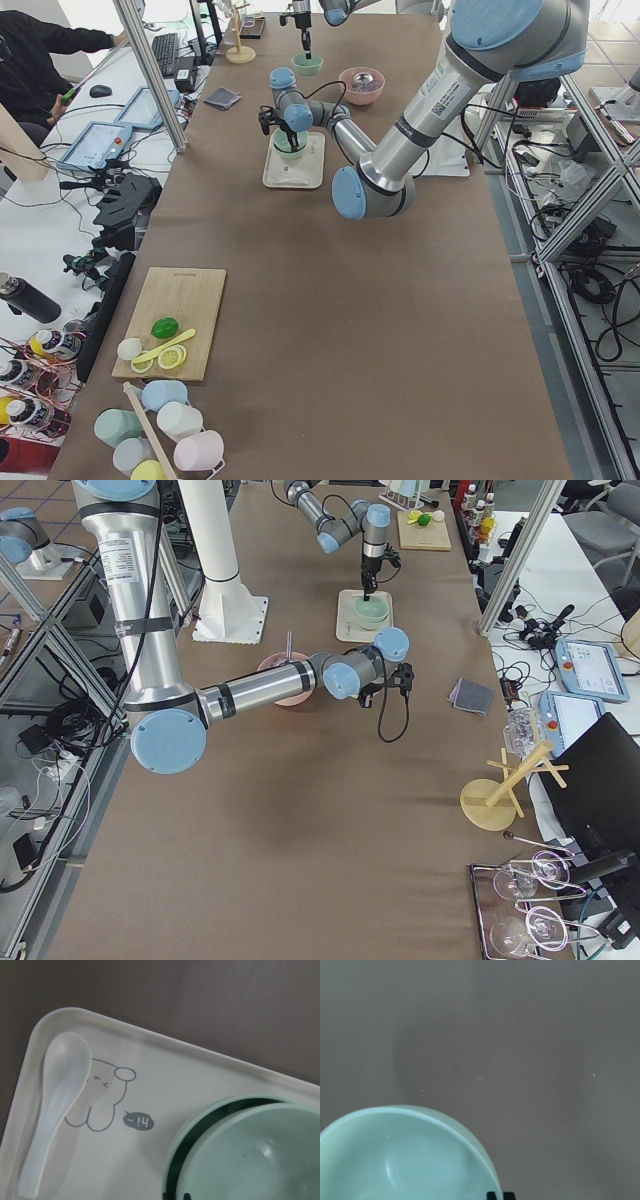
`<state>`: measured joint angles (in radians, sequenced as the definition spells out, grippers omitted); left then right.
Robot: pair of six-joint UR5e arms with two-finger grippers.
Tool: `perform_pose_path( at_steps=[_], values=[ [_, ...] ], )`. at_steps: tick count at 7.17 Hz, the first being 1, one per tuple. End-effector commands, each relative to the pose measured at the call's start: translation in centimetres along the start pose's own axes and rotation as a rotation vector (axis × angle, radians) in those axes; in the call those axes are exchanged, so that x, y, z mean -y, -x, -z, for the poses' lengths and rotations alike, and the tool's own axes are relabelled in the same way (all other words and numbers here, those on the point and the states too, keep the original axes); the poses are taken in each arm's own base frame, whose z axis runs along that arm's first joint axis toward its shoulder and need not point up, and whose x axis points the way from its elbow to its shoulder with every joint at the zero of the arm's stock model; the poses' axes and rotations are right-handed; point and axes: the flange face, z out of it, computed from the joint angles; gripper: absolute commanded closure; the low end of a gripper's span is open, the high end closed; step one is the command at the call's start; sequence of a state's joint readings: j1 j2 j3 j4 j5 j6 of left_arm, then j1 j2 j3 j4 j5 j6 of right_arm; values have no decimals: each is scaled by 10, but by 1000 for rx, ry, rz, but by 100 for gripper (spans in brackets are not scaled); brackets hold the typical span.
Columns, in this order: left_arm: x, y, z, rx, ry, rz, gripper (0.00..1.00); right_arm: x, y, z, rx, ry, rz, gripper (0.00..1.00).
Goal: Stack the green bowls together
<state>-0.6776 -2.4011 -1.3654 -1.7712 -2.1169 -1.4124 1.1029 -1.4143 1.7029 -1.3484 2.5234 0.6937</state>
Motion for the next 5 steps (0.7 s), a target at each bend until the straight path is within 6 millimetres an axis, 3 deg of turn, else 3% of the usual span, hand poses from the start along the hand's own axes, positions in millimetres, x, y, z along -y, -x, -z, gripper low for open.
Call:
perform_pose_path(
  at_steps=[1, 5],
  values=[
    [4, 3, 1, -19, -8, -8, 100, 0, 0, 0, -1, -1, 0, 100],
    [6, 6, -6, -33, -9, -17, 100, 0, -1, 1, -10, -9, 1, 100]
  ],
)
